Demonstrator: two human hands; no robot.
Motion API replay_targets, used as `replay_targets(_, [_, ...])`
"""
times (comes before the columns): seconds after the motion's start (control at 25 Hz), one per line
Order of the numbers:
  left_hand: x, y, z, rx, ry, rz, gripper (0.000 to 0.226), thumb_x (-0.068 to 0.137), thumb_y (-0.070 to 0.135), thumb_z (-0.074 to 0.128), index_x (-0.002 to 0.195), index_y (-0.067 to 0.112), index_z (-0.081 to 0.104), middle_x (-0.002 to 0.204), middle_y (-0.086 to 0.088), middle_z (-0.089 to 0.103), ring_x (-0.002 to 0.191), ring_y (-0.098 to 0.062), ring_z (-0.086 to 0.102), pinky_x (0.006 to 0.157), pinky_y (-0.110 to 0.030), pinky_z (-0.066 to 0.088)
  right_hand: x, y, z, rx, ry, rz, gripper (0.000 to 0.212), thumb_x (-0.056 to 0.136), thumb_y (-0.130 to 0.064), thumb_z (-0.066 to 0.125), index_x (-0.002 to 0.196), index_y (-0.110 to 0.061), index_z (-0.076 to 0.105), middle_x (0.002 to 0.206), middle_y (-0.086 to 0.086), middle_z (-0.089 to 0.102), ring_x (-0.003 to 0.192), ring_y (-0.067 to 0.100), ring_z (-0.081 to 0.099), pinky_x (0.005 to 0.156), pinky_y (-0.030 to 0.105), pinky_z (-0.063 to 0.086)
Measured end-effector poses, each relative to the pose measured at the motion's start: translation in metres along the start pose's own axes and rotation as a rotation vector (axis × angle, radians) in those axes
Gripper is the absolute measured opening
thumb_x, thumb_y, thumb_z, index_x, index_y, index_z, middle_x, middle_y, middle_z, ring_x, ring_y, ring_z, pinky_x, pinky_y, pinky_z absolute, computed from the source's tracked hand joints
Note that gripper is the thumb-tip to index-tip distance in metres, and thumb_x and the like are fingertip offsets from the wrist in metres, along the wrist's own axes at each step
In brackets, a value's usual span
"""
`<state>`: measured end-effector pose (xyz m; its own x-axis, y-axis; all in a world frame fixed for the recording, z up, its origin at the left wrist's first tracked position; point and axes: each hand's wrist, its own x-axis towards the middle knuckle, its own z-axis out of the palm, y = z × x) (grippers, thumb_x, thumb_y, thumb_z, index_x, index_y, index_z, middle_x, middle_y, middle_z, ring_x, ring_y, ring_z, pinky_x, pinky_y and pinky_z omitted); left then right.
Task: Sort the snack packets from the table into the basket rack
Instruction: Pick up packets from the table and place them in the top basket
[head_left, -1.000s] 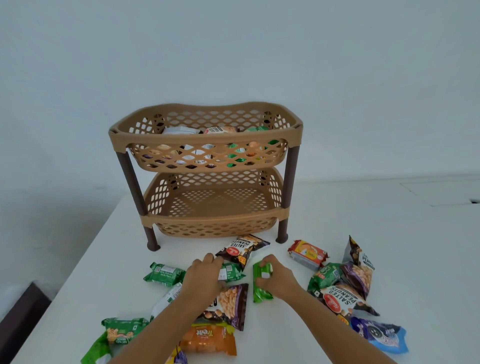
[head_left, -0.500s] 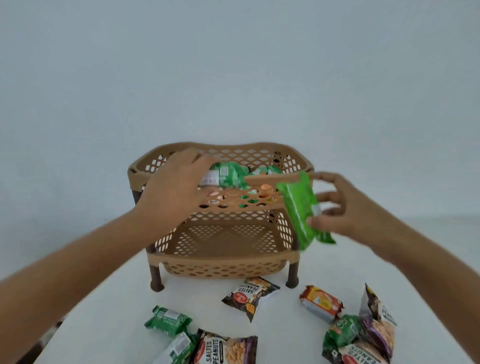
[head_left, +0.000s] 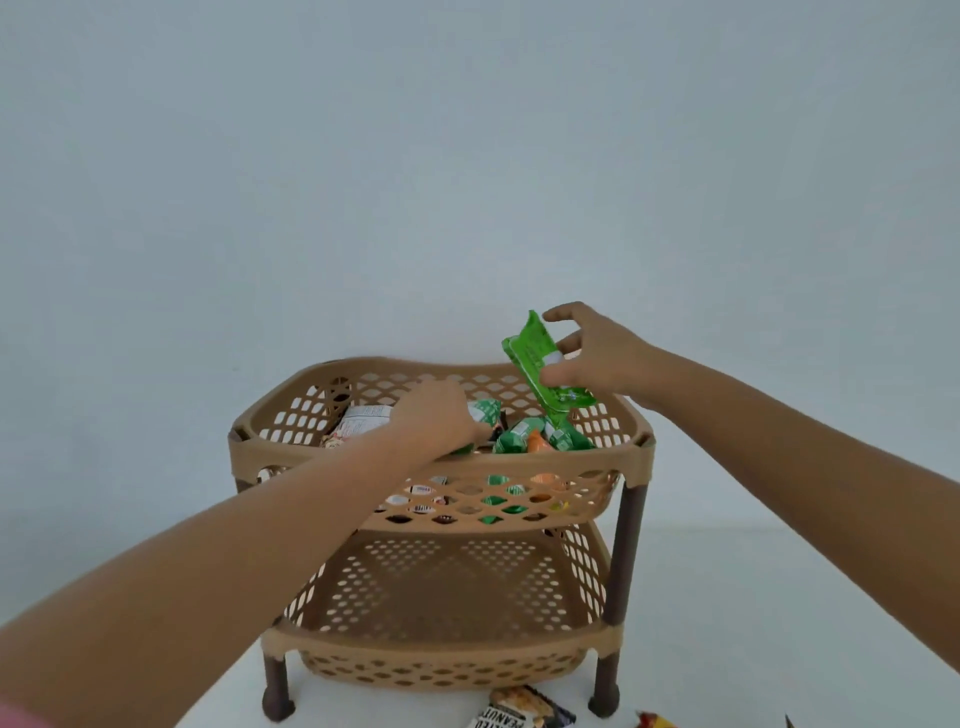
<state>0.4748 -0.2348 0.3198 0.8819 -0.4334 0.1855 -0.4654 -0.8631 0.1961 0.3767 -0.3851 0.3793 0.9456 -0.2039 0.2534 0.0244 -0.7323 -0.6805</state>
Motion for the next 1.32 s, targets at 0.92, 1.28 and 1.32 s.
replay_targets(0.92, [0.031, -0.006, 0.026, 0.195, -0.296, 0.021, 0.039, 0.087, 0.022, 0.054, 0.122, 0.006, 0.051, 0.110, -0.012, 0.059, 0.098, -0.027, 0.056, 0.080, -0.036, 0.046, 0.119, 0.036, 0.110, -0.808, -0.452, -0.140, 0.042, 0.076, -0.022, 0.073, 0.114, -0.017, 0.055, 0.119, 0.004, 0.057, 0.094, 0.018, 0.052, 0.080, 0.029, 0.047])
replay_targets(1.28, [-0.056, 0.016, -0.009, 0.007, 0.382, 0.264, 0.043, 0.087, 0.024, 0.051, 0.125, 0.009, 0.037, 0.117, -0.016, 0.049, 0.105, -0.036, 0.052, 0.073, -0.041, 0.040, -0.002, -0.030, 0.020, -0.569, -0.021, -0.342, 0.031, 0.083, -0.020, 0.063, 0.113, -0.023, 0.058, 0.105, -0.005, 0.067, 0.096, 0.013, 0.060, 0.084, 0.026, 0.042])
replay_targets(1.32, [-0.070, 0.015, -0.009, 0.000, 0.433, 0.313, 0.042, 0.086, 0.025, 0.051, 0.122, 0.008, 0.038, 0.114, -0.016, 0.050, 0.102, -0.036, 0.052, 0.070, -0.040, 0.037, -0.024, -0.031, 0.010, -0.524, -0.002, -0.343, 0.031, 0.082, -0.023, 0.063, 0.112, -0.027, 0.058, 0.102, -0.009, 0.065, 0.091, 0.010, 0.061, 0.079, 0.022, 0.043])
